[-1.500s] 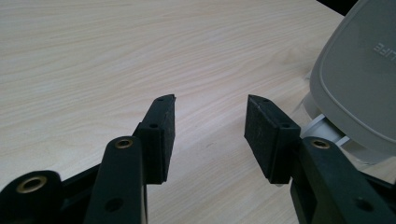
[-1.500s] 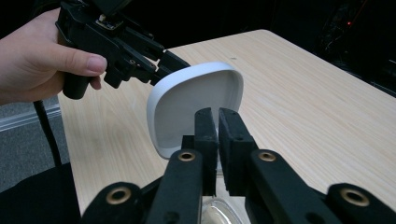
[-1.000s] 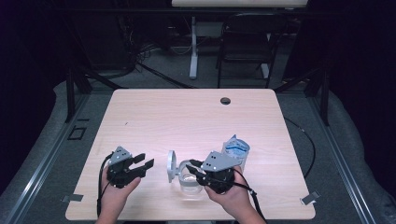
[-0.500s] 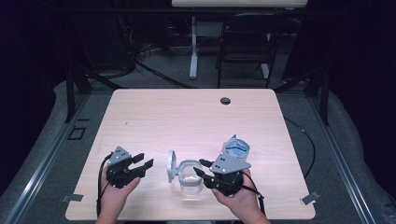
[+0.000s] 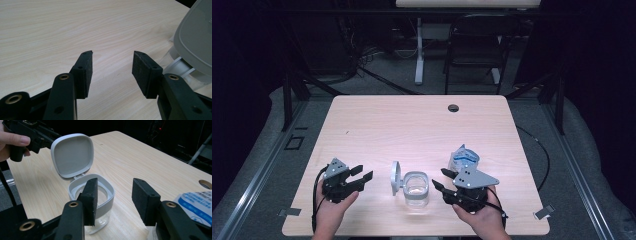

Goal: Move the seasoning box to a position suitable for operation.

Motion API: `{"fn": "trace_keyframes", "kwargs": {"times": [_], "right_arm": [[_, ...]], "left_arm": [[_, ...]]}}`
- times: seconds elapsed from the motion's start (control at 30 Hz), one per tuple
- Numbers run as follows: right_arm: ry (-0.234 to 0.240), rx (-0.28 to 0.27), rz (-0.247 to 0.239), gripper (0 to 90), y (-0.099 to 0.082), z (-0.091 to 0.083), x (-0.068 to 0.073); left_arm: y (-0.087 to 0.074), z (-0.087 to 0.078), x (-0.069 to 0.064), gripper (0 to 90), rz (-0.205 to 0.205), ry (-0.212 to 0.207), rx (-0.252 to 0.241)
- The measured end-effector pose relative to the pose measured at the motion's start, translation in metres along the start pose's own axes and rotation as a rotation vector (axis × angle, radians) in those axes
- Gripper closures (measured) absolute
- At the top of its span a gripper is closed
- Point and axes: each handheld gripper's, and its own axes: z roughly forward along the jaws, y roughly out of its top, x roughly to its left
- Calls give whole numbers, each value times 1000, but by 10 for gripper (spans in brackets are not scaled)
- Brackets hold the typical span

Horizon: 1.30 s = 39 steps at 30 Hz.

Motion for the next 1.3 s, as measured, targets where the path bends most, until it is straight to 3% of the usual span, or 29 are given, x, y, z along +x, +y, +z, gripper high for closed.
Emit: {"fn": "trace_keyframes", "kwargs": {"times": [0.43,0.7,1.07,1.3], "right_arm": [[-31,-8,17,540,-7,-7,-6],[-42,-15,39,514,-16,-8,-11],[-92,-33,35,483,-20,-27,-15],[-123,-25,45,452,-28,-28,-21]], "left_arm": [[2,1,-5,513,3,-19,0],[3,-1,-5,513,5,-6,-8],[5,-5,-5,512,10,-10,-23],[4,-3,-6,512,11,-16,-16]]}}
